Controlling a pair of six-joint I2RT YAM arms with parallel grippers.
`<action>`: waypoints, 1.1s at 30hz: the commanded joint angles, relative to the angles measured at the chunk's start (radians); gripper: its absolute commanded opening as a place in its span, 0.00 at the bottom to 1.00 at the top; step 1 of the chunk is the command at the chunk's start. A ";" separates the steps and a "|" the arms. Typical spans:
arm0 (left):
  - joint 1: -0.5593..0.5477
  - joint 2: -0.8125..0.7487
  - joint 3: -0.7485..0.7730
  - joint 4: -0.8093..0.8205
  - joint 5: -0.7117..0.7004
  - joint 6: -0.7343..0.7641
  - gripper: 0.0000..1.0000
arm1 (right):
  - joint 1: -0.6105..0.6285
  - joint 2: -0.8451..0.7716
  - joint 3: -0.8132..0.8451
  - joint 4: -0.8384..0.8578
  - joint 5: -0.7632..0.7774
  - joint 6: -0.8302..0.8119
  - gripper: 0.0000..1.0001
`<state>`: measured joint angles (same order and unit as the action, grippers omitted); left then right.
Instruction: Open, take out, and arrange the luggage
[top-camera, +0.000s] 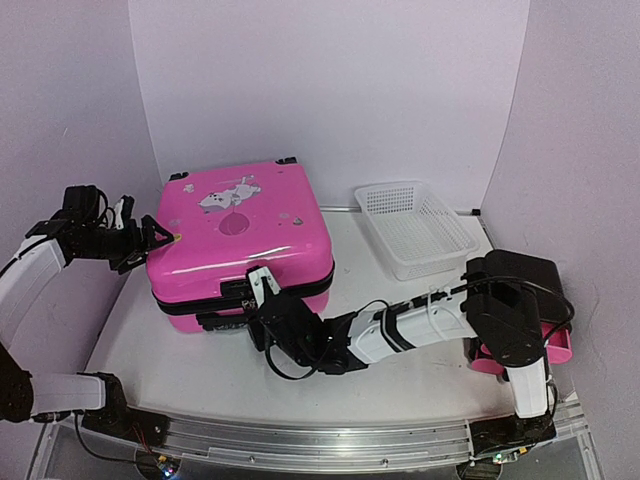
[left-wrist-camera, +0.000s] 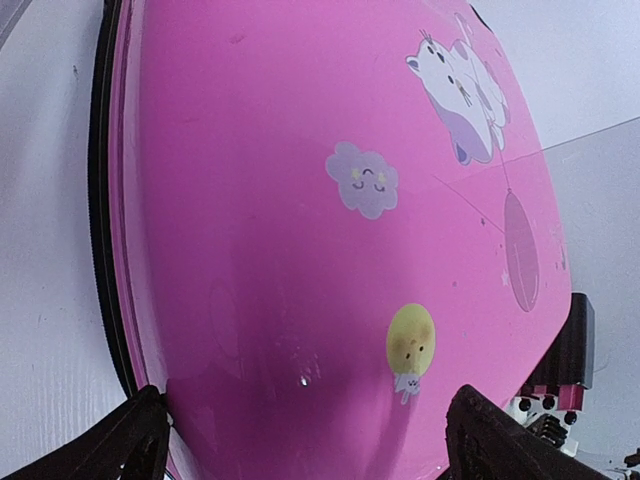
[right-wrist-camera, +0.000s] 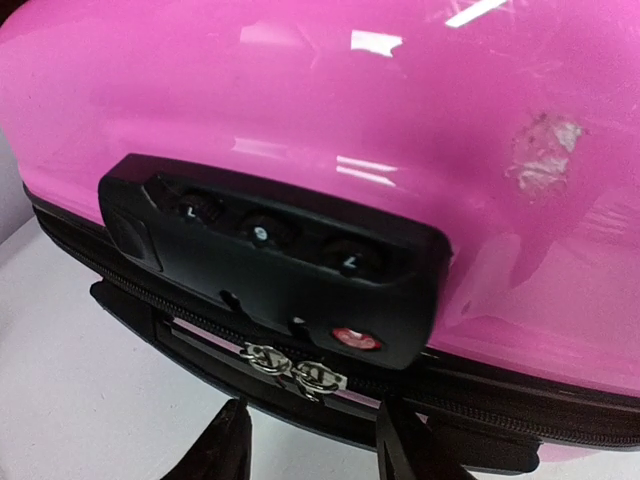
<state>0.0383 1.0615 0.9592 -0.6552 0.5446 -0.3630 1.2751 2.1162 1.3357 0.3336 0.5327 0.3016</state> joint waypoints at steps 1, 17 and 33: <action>-0.017 -0.013 0.002 0.003 0.035 0.023 0.95 | 0.005 0.031 0.070 0.078 0.121 -0.015 0.41; -0.020 -0.028 -0.007 -0.012 0.037 0.029 0.95 | 0.023 0.145 0.195 0.096 0.305 0.043 0.29; -0.023 -0.047 -0.016 -0.019 0.024 0.032 0.95 | 0.027 0.256 0.352 0.059 0.531 0.025 0.18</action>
<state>0.0311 1.0431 0.9421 -0.6548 0.5377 -0.3389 1.3376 2.3554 1.6062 0.3305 0.9974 0.3496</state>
